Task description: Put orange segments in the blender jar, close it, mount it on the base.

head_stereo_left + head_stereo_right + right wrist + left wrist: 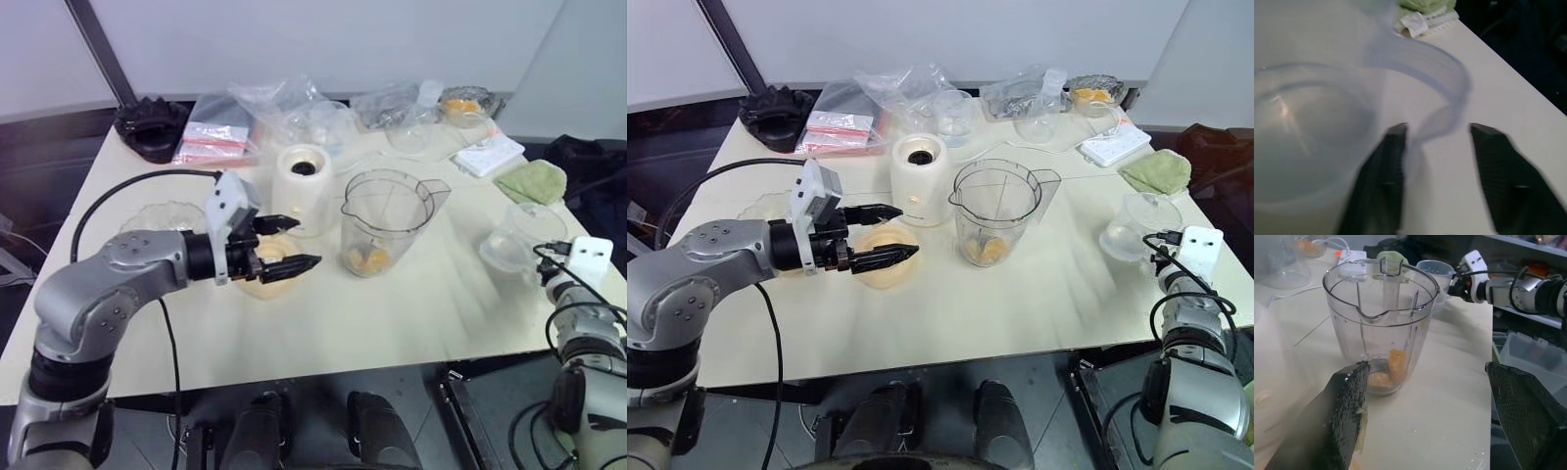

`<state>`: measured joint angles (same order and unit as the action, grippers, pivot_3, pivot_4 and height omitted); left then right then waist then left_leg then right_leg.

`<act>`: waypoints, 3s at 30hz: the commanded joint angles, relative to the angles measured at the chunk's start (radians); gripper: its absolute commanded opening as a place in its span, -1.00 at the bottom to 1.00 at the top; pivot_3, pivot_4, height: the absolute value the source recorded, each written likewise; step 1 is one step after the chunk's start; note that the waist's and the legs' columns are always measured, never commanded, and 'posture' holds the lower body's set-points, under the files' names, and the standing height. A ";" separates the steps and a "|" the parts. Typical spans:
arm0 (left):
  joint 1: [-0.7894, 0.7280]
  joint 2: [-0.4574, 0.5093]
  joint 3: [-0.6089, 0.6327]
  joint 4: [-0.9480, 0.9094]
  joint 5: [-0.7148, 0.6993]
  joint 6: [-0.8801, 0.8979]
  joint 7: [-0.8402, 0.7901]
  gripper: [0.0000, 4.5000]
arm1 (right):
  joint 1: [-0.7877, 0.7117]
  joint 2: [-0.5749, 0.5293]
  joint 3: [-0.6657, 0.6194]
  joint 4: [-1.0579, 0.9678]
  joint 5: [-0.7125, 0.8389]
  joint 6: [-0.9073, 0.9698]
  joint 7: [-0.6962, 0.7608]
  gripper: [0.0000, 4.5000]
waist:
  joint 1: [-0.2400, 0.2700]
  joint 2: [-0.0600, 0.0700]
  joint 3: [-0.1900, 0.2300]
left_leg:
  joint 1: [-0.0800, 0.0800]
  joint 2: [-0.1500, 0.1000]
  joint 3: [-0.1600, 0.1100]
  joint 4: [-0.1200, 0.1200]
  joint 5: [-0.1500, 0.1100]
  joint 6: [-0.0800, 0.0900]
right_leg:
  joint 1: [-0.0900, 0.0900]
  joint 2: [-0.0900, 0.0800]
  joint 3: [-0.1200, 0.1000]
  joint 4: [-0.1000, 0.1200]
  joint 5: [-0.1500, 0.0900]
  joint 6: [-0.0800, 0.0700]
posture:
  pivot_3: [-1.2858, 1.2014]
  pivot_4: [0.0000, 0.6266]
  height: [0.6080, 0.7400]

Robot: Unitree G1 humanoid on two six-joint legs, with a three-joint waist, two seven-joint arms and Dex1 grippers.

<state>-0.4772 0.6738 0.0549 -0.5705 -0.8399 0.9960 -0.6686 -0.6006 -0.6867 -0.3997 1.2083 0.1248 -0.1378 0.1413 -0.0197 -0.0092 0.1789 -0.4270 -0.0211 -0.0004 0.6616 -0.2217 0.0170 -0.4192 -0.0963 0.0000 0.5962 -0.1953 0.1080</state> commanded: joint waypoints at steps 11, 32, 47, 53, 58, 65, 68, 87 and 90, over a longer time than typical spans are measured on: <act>-0.038 0.002 -0.020 0.018 0.010 -0.029 -0.010 0.75 | -0.050 -0.020 0.031 0.006 -0.005 -0.031 0.034 -0.97 | -0.003 -0.001 0.001 | 0.001 0.000 -0.001 0.000 0.000 0.000 | 0.002 0.001 0.000 -0.001 0.000 0.000 | 0.03 -0.52 1.00; -0.152 0.001 -0.104 0.177 0.108 -0.140 -0.159 0.75 | -0.024 0.001 -0.051 -0.436 0.152 0.083 0.068 -0.97 | 0.001 0.005 0.008 | 0.001 0.000 -0.001 -0.003 0.000 0.000 | 0.000 0.001 0.001 -0.001 -0.001 0.001 | 0.03 -0.52 1.00; -0.164 0.037 -0.065 0.213 0.132 -0.142 -0.204 0.75 | -0.151 -0.113 0.087 -0.938 0.154 0.494 0.245 -0.97 | 0.004 0.005 0.009 | 0.000 0.001 0.002 -0.011 0.000 0.000 | -0.006 0.001 0.002 -0.001 -0.001 0.002 | 0.03 -0.52 1.00; -0.190 0.053 -0.035 0.243 0.128 -0.134 -0.207 0.75 | -0.207 -0.114 0.164 -1.033 0.134 0.575 0.304 -0.97 | 0.008 0.004 0.010 | 0.000 0.001 0.002 -0.011 0.000 0.000 | -0.007 0.001 0.002 -0.001 -0.001 0.002 | 0.03 -0.52 1.00; -0.191 0.069 -0.031 0.231 0.127 -0.122 -0.199 0.75 | -0.222 -0.114 0.240 -1.088 0.083 0.541 0.346 -0.97 | 0.007 0.003 0.011 | 0.000 0.000 0.002 -0.011 0.000 0.000 | -0.007 0.000 0.002 -0.001 -0.001 0.002 | 0.03 -0.52 1.00; -0.186 0.085 -0.026 0.224 0.127 -0.114 -0.195 0.75 | -0.232 -0.116 0.297 -1.084 -0.017 0.399 0.366 -0.97 | 0.007 0.002 0.011 | 0.000 0.000 0.003 -0.011 0.000 0.000 | -0.007 0.000 0.002 -0.001 -0.001 0.002 | 0.03 -0.52 1.00; -0.187 0.085 -0.027 0.222 0.126 -0.112 -0.192 0.75 | -0.240 -0.120 0.315 -1.066 -0.068 0.322 0.367 -0.97 | 0.006 0.002 0.011 | 0.000 0.000 0.003 -0.011 0.000 0.000 | -0.007 0.000 0.002 -0.001 -0.001 0.002 | 0.03 -0.52 1.00; -0.179 0.084 -0.034 0.215 0.132 -0.114 -0.191 0.75 | -0.258 -0.140 0.356 -0.986 -0.230 0.066 0.390 -0.97 | 0.006 0.002 0.011 | 0.000 0.000 0.003 -0.012 0.000 0.000 | -0.008 0.000 0.002 -0.001 -0.001 0.002 | 0.03 -0.52 1.00; -0.176 0.082 -0.035 0.213 0.133 -0.115 -0.188 0.75 | -0.259 -0.145 0.364 -0.979 -0.247 0.038 0.390 -0.97 | 0.006 0.002 0.011 | 0.000 0.000 0.003 -0.011 0.000 0.000 | -0.008 0.000 0.002 -0.001 -0.001 0.002 | 0.03 -0.52 1.00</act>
<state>-0.6426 0.7471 -0.0042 -0.3244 -0.7067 0.8874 -0.8624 -0.8121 -0.8055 -0.0129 0.2440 -0.1142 -0.0642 0.5379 -0.0140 -0.0070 0.1903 -0.4273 -0.0208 0.0025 0.6501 -0.2212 0.0166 -0.4269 -0.0960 0.0023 0.5953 -0.1965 0.1100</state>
